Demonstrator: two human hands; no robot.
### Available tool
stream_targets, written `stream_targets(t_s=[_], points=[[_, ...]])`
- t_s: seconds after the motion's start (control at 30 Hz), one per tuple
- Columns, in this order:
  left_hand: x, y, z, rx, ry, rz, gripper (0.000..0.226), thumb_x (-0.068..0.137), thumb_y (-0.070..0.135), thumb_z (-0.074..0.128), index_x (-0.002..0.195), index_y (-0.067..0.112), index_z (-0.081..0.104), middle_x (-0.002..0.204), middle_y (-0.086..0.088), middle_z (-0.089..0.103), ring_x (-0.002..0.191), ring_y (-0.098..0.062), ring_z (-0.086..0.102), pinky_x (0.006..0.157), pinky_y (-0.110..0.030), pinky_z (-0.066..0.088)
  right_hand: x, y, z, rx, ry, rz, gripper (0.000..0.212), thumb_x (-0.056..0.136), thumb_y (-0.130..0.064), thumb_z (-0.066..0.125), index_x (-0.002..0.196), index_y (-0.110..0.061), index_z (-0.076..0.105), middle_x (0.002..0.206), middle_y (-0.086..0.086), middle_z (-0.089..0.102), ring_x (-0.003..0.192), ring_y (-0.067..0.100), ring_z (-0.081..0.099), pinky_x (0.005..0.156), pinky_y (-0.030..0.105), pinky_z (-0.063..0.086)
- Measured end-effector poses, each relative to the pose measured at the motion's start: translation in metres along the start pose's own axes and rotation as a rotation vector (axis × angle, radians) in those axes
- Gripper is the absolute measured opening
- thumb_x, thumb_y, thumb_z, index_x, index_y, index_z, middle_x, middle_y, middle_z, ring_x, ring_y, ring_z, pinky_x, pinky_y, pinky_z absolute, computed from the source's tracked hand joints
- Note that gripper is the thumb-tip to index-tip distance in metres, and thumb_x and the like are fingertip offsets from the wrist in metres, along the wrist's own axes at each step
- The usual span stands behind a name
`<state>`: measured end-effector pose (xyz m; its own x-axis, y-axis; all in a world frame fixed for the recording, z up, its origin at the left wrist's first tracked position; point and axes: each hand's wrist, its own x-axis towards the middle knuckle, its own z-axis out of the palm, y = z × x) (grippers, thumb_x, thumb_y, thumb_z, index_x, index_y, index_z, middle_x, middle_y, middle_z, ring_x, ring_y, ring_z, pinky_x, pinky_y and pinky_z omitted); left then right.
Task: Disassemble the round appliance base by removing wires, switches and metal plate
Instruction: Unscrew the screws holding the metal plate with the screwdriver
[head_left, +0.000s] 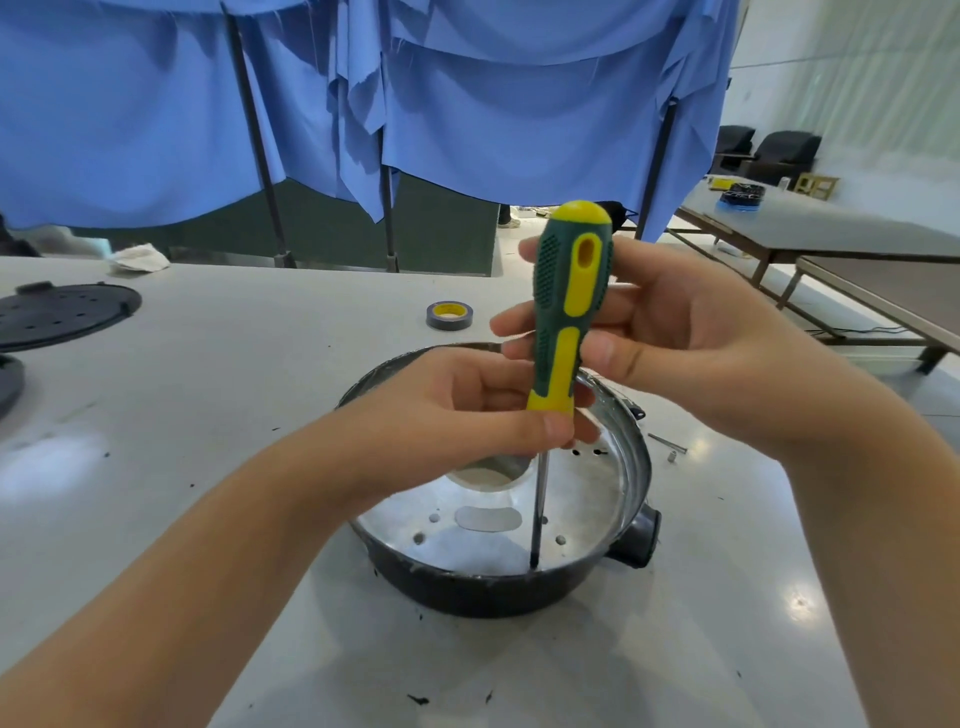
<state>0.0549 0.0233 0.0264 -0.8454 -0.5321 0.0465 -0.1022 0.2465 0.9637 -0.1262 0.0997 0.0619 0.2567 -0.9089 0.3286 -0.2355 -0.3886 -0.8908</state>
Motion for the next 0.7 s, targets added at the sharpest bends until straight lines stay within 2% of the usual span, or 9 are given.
stream_targets(t_s=[0.13,0.23,0.3,0.33,0.4,0.5,0.6,0.67,0.7], points=[[0.002,-0.001,0.002,0.006,0.073,0.017,0.031,0.063,0.037,0.083,0.093,0.031,0.075,0.092,0.008,0.077,0.089,-0.01,0.073,0.082,-0.02,0.056,0.0,-0.001,0.001,-0.01,0.006,0.015,0.049,0.084,-0.001,0.056,0.131,-0.01,0.049,0.115,0.006,0.07,0.112,0.019,0.065,0.089,0.031,0.054],[0.001,0.0,0.007,0.098,0.154,0.076,0.036,0.056,0.045,0.082,0.089,0.033,0.075,0.088,0.01,0.077,0.085,-0.009,0.073,0.079,-0.025,0.058,0.002,-0.004,0.005,-0.096,0.068,0.002,0.044,0.077,-0.017,0.069,0.12,-0.019,0.057,0.096,-0.012,0.071,0.097,0.006,0.067,0.079,0.021,0.054],[0.0,0.001,0.012,0.12,0.21,0.115,0.041,0.05,0.049,0.084,0.085,0.027,0.077,0.083,0.008,0.076,0.082,-0.008,0.073,0.079,-0.023,0.059,0.003,-0.006,0.009,-0.134,0.129,-0.012,0.044,0.071,-0.024,0.074,0.113,-0.018,0.061,0.085,-0.018,0.069,0.084,0.002,0.067,0.073,0.017,0.052],[0.0,0.002,0.013,0.129,0.245,0.129,0.044,0.047,0.05,0.082,0.083,0.024,0.077,0.081,0.008,0.076,0.08,-0.008,0.072,0.079,-0.022,0.058,0.004,-0.006,0.009,-0.143,0.15,-0.021,0.045,0.069,-0.026,0.075,0.111,-0.015,0.062,0.082,-0.017,0.069,0.081,0.001,0.067,0.072,0.016,0.052],[-0.001,0.003,0.017,0.178,0.313,0.143,0.049,0.045,0.054,0.078,0.083,0.021,0.076,0.076,0.008,0.075,0.076,-0.008,0.071,0.079,-0.026,0.057,0.004,-0.005,0.009,-0.143,0.168,-0.04,0.049,0.066,-0.025,0.076,0.111,-0.009,0.063,0.083,-0.003,0.071,0.08,0.006,0.069,0.072,0.019,0.054],[-0.001,0.003,0.022,0.22,0.374,0.157,0.047,0.05,0.05,0.084,0.081,0.017,0.071,0.07,0.003,0.07,0.069,-0.012,0.068,0.074,-0.03,0.058,0.002,-0.005,0.007,-0.114,0.14,-0.055,0.047,0.07,-0.017,0.075,0.115,-0.009,0.062,0.098,0.015,0.071,0.09,0.025,0.071,0.079,0.028,0.058],[-0.001,0.004,0.027,0.212,0.34,0.176,0.038,0.054,0.051,0.083,0.077,0.025,0.067,0.062,0.003,0.062,0.059,-0.008,0.06,0.058,-0.015,0.052,0.001,-0.006,0.006,-0.037,0.06,-0.057,0.045,0.076,-0.006,0.068,0.12,-0.009,0.057,0.104,0.015,0.071,0.096,0.026,0.071,0.082,0.03,0.056],[0.0,0.003,0.025,0.22,0.269,0.142,0.037,0.056,0.057,0.083,0.08,0.034,0.067,0.067,0.008,0.066,0.066,-0.005,0.065,0.064,-0.01,0.052,0.0,-0.007,0.005,-0.014,0.015,-0.055,0.047,0.079,-0.006,0.064,0.124,-0.006,0.054,0.106,0.013,0.071,0.099,0.024,0.07,0.083,0.029,0.056],[0.0,0.003,0.021,0.199,0.221,0.118,0.038,0.058,0.057,0.083,0.085,0.036,0.068,0.074,0.011,0.07,0.073,-0.004,0.068,0.072,-0.013,0.055,0.0,-0.007,0.004,-0.014,0.002,-0.054,0.049,0.079,-0.007,0.063,0.127,-0.006,0.052,0.106,0.014,0.07,0.1,0.023,0.07,0.083,0.029,0.056]])
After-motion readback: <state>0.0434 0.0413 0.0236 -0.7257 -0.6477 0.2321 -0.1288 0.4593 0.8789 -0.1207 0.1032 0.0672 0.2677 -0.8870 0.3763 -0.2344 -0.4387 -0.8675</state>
